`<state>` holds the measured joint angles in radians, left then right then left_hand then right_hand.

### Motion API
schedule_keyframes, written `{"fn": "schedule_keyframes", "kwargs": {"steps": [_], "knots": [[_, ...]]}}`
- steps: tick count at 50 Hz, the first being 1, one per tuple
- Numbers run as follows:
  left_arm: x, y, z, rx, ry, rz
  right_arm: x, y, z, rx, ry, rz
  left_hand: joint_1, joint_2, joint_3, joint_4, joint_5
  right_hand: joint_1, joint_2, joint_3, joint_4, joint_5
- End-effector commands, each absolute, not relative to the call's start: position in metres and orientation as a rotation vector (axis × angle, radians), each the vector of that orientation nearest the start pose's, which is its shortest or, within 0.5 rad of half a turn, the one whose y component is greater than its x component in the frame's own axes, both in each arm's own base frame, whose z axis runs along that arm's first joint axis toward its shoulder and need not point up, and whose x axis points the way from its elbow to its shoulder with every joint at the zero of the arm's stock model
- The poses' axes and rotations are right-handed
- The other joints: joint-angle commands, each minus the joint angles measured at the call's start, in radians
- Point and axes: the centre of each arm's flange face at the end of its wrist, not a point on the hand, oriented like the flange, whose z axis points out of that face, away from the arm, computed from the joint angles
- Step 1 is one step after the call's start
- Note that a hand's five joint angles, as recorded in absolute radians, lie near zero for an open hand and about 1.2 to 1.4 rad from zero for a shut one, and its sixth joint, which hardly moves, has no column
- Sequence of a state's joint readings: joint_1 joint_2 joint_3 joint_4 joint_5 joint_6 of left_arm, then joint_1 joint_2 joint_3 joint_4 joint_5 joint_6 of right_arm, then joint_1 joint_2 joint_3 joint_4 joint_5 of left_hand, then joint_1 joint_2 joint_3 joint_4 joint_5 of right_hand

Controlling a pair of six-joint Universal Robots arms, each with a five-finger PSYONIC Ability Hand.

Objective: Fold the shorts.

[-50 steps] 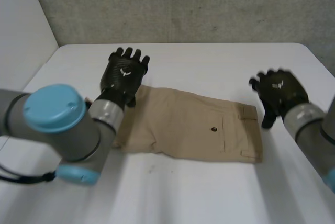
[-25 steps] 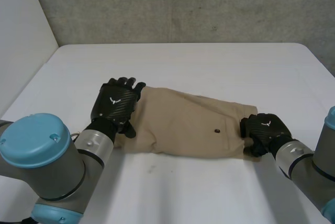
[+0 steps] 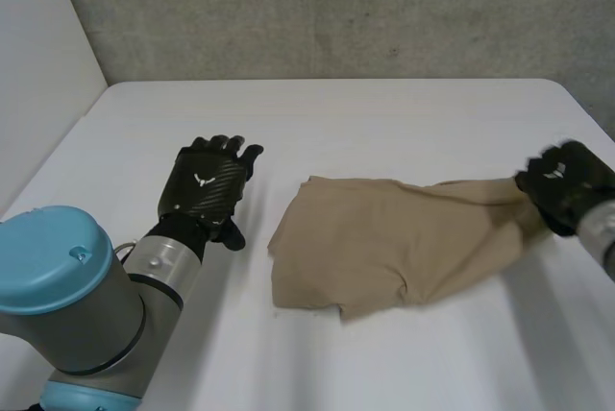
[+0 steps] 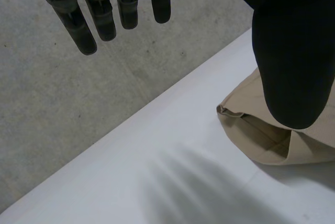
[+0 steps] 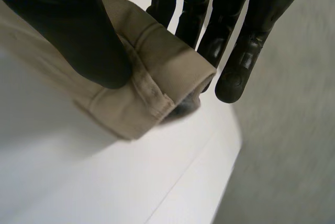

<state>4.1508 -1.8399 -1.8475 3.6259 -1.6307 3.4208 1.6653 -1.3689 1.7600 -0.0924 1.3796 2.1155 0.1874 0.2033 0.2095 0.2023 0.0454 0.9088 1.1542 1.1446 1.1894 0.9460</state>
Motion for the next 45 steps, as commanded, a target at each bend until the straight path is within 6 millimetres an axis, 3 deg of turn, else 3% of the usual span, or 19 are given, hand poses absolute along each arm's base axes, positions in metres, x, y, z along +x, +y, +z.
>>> {"fn": "schedule_keyframes", "kwargs": {"steps": [1, 3, 4, 5, 8, 13, 16, 17, 21, 23, 27, 31, 33, 34, 37, 40, 45], "knots": [[-0.284, -0.216, 0.186, 0.916, 2.22, -2.249, 0.282, -0.256, 0.223, -2.088, 1.742, -2.159, -0.013, -0.029, -0.035, -0.028, -0.045, 0.488, 0.242, 0.252, 0.207, 0.276], [-0.283, -0.217, 0.186, 0.912, 2.22, -2.248, 0.304, -0.244, 0.222, -2.148, 1.602, -2.156, -0.013, -0.029, -0.035, -0.028, -0.045, 0.488, 0.242, 0.252, 0.207, 0.276], [-0.283, -0.217, 0.186, 0.912, 2.22, -2.248, 0.332, -0.225, 0.216, -2.192, 1.437, -2.125, -0.013, -0.029, -0.035, -0.028, -0.045, 0.488, 0.242, 0.252, 0.207, 0.276], [-0.282, -0.218, 0.186, 0.905, 2.218, -2.248, 0.341, -0.218, 0.213, -2.207, 1.378, -2.111, -0.013, -0.029, -0.035, -0.028, -0.045, 0.488, 0.242, 0.252, 0.207, 0.276], [-0.281, -0.22, 0.186, 0.899, 2.216, -2.248, 0.375, -0.192, 0.186, -2.24, 1.187, -1.98, -0.013, -0.029, -0.035, -0.028, -0.045, 0.488, 0.242, 0.252, 0.207, 0.276], [-0.279, -0.223, 0.19, 0.868, 2.207, -2.252, 0.391, -0.179, 0.158, -2.202, 1.135, -1.828, -0.013, -0.029, -0.035, -0.028, -0.045, 0.488, 0.242, 0.252, 0.207, 0.276], [-0.276, -0.227, 0.192, 0.837, 2.202, -2.246, 0.395, -0.176, 0.16, -2.073, 1.203, -1.778, -0.013, -0.029, -0.035, -0.028, -0.045, 0.465, 0.22, 0.229, 0.185, 0.254], [-0.275, -0.228, 0.192, 0.83, 2.2, -2.246, 0.396, -0.177, 0.163, -2.015, 1.24, -1.765, -0.013, -0.029, -0.035, -0.028, -0.045, 0.32, 0.074, 0.084, 0.039, 0.108], [-0.276, -0.233, 0.199, 0.816, 2.182, -2.266, 0.392, -0.185, 0.188, -1.697, 1.427, -1.715, -0.013, -0.029, -0.035, -0.028, -0.045, -0.659, -0.905, -0.895, -0.94, -0.871], [-0.278, -0.237, 0.207, 0.805, 2.165, -2.292, 0.385, -0.196, 0.204, -1.559, 1.5, -1.723, -0.013, -0.029, -0.035, -0.028, -0.045, -0.734, -0.98, -0.97, -1.015, -0.946], [-0.284, -0.242, 0.221, 0.797, 2.133, -2.346, 0.352, -0.228, 0.244, -1.179, 1.679, -1.725, -0.013, -0.029, -0.035, -0.028, -0.045, -0.734, -0.98, -0.97, -1.015, -0.946], [-0.298, -0.247, 0.248, 0.794, 2.075, -2.439, 0.319, -0.25, 0.258, -0.872, 1.871, -1.653, -0.013, -0.029, -0.035, -0.028, -0.045, -0.734, -0.98, -0.97, -1.015, -0.946], [-0.305, -0.245, 0.255, 0.811, 2.066, -2.465, 0.302, -0.261, 0.257, -0.762, 1.967, -1.613, -0.013, -0.029, -0.035, -0.028, -0.045, -0.734, -0.98, -0.97, -1.015, -0.946], [-0.321, -0.241, 0.255, 0.866, 2.101, -2.469, 0.296, -0.264, 0.254, -0.748, 2.006, -1.601, -0.013, -0.029, -0.035, -0.028, -0.045, -0.734, -0.98, -0.97, -1.015, -0.946], [-0.338, -0.236, 0.241, 0.947, 2.189, -2.423, 0.285, -0.271, 0.245, -0.746, 2.068, -1.587, -0.013, -0.029, -0.035, -0.028, -0.045, -0.734, -0.98, -0.97, -1.015, -0.946], [-0.358, -0.226, 0.22, 1.09, 2.32, -2.329, 0.283, -0.273, 0.238, -0.761, 2.091, -1.574, -0.013, -0.029, -0.035, -0.028, -0.045, -0.734, -0.98, -0.97, -1.015, -0.946], [-0.368, -0.228, 0.177, 1.202, 2.487, -2.127, 0.287, -0.28, 0.198, -0.788, 2.175, -1.463, -0.009, -0.025, -0.031, -0.024, -0.042, -0.734, -0.98, -0.97, -1.015, -0.946]]}}
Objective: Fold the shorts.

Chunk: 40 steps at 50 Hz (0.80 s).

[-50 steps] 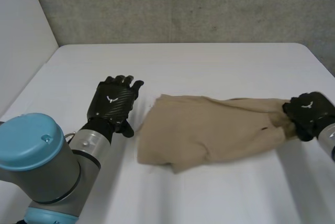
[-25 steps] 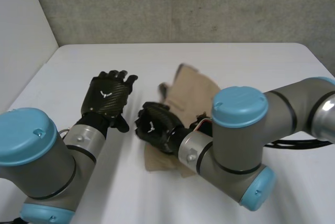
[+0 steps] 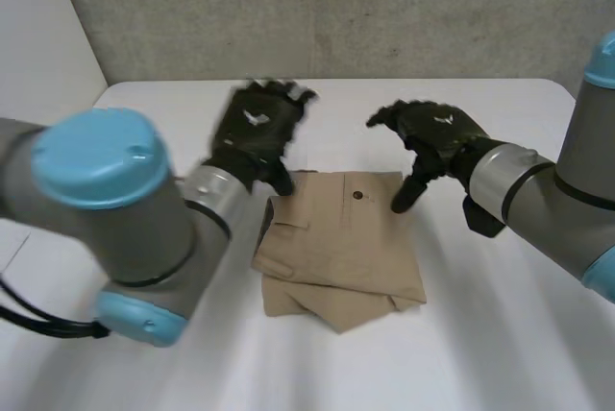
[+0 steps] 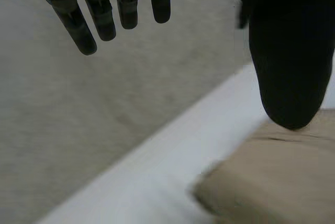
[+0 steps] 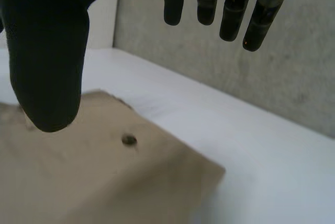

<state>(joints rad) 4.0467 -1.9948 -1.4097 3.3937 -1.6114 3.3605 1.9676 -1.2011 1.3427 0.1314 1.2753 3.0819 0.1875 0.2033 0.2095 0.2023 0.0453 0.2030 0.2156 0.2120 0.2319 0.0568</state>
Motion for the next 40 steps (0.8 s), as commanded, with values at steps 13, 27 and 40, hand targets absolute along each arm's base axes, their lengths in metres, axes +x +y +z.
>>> {"fn": "schedule_keyframes", "kwargs": {"steps": [13, 27, 40], "knots": [[-0.345, -0.237, 0.126, 1.061, 2.552, -1.714, 0.288, -0.291, 0.126, -1.02, 2.337, -1.393, 0.003, -0.013, -0.019, -0.012, -0.03, -0.028, -0.041, -0.038, -0.057, -0.057], [-0.34, -0.217, 0.233, 0.986, 2.428, -2.056, 0.279, -0.298, 0.248, -0.837, 2.114, -1.847, -0.013, -0.029, -0.035, -0.028, -0.045, -0.028, -0.041, -0.038, -0.057, -0.057], [-0.255, -0.219, 0.37, 0.646, 2.266, -2.266, 0.224, -0.288, 0.357, -0.425, 2.143, -2.208, -0.013, -0.029, -0.035, -0.028, -0.045, -0.028, -0.041, -0.038, -0.057, -0.057]]}}
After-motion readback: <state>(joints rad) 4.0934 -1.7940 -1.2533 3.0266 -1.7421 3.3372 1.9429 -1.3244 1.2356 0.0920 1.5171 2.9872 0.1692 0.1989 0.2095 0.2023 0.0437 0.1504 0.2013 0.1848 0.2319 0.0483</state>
